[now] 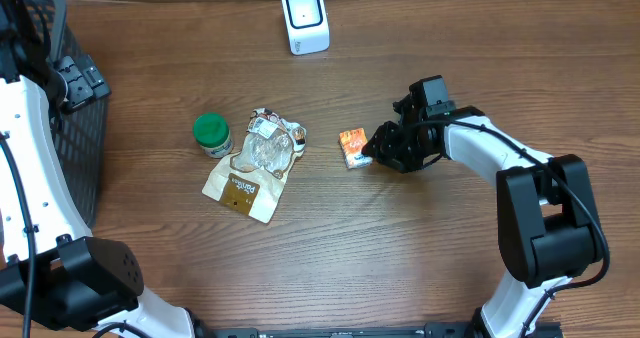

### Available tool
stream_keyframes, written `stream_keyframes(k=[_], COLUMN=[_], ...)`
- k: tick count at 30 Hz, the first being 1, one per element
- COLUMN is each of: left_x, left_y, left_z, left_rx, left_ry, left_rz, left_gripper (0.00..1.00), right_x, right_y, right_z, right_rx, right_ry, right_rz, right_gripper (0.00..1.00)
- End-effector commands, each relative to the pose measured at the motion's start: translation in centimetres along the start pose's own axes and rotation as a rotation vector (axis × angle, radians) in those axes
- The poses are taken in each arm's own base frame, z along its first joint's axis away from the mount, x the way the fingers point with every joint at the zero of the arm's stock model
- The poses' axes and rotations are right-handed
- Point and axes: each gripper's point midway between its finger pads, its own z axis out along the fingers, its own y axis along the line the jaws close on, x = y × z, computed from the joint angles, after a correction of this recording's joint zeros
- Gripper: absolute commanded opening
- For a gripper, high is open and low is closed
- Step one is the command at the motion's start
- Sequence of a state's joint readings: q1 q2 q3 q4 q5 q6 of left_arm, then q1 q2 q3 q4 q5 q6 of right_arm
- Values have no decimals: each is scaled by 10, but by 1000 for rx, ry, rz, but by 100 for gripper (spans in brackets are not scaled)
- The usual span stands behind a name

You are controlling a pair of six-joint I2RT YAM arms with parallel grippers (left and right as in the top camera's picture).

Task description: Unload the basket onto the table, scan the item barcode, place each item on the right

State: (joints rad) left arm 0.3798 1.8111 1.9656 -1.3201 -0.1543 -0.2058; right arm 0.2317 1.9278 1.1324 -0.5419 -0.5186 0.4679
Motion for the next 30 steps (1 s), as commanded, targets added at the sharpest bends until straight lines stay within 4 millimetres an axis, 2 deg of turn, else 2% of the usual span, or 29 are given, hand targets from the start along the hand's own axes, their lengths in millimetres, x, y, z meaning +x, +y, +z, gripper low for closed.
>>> stream_keyframes(k=[1,14,17,21,23,28,30], left_x=[1,1,1,1,1,1,1], left_y=[-1,-1,-1,-1,-1,-1,-1], left_z=[5,5,5,5,5,5,5], left_rx=[-4,-4,-4,-4,-4,-4,-4], left_ry=[11,11,11,11,11,11,11], left_rz=[18,18,18,18,18,18,18], left_gripper=[100,100,100,99,100,100,100], right_x=[7,8,9,9,9,12,15], right_y=[-4,6,5,4,4,11,30], right_z=[5,18,23,25,25,23,15], right_rx=[3,-16,-10,-9,-9,-47,-137], right_ry=[14,-9,-3,-1,-1,16,46], right_rz=[34,45,50,57,58,23,-59], right_gripper=[43,43,36,18,6,4,4])
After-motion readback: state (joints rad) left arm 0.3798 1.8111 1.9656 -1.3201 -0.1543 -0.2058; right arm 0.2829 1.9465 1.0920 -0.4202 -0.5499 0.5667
